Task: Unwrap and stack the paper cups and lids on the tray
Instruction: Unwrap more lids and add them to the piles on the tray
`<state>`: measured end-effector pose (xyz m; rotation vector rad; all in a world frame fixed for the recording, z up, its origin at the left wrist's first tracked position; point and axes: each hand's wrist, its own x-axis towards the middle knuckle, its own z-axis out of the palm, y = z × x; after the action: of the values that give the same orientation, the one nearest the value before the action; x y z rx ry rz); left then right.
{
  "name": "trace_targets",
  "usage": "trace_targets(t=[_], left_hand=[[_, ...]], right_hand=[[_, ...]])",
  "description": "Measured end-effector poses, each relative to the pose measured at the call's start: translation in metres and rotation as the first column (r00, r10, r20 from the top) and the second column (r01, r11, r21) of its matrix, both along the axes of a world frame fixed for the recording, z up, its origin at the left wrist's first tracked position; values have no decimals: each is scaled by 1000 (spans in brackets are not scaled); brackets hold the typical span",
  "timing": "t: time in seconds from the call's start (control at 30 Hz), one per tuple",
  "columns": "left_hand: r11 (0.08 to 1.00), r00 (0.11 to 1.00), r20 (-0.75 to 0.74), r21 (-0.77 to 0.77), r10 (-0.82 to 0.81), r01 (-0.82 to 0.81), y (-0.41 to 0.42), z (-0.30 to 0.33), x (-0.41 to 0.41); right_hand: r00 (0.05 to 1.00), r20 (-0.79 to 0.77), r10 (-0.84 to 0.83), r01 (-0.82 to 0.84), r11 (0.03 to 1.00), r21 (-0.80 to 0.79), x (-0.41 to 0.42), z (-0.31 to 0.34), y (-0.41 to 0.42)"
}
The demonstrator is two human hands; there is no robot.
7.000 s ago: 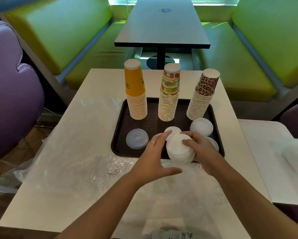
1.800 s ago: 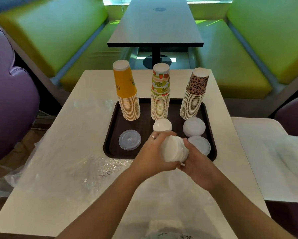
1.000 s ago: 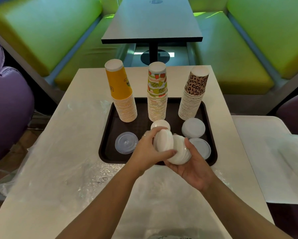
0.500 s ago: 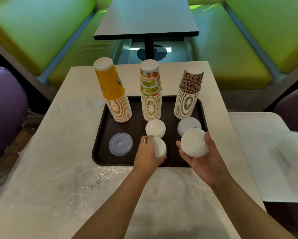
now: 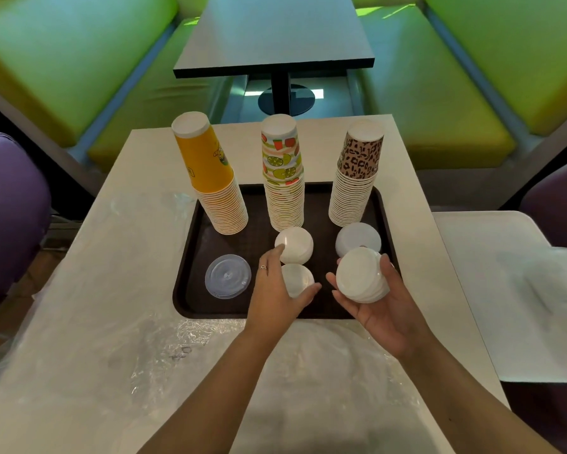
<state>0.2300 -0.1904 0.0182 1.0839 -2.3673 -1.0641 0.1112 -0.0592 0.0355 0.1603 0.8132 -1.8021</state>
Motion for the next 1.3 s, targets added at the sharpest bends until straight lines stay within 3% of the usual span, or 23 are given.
trace_targets(t=[0.1, 0.2, 0.3, 0.43, 0.63, 0.87, 0.97, 1.13, 1.3], left_hand=[[970, 970, -105, 86, -217, 227, -1, 25, 0], [869, 876, -108, 115, -470, 481, 0, 50, -4], [834, 838, -113, 94, -534, 544, 4, 59, -7], [870, 870, -52, 33, -490, 492, 0, 55, -4], [891, 892, -105, 77, -439, 448, -8, 51, 0], [865, 916, -173, 305, -361, 399, -20, 50, -1], [822, 944, -257, 476, -209, 311, -32, 52, -4], [977, 998, -35, 210, 52, -44, -55, 36, -28], [994, 981, 163, 11, 109, -112, -61, 12, -60]], right_hand=[[999, -10, 36, -35, 999, 17, 1, 2, -5], [987, -14, 159, -158, 986, 58, 7, 5, -12], [971, -13, 239, -237, 969, 65, 12, 7, -17], [974, 21, 225, -225, 973, 47, 18, 13, -21], [981, 26, 193, -195, 976, 97, 18, 14, -27], [990, 36, 134, -138, 983, 119, 19, 19, -31], [999, 17, 29, -31, 993, 118, 15, 19, -29], [999, 5, -47, 46, 990, 132, 7, 18, -27], [998, -13, -68, 69, 985, 157, 4, 15, -24]])
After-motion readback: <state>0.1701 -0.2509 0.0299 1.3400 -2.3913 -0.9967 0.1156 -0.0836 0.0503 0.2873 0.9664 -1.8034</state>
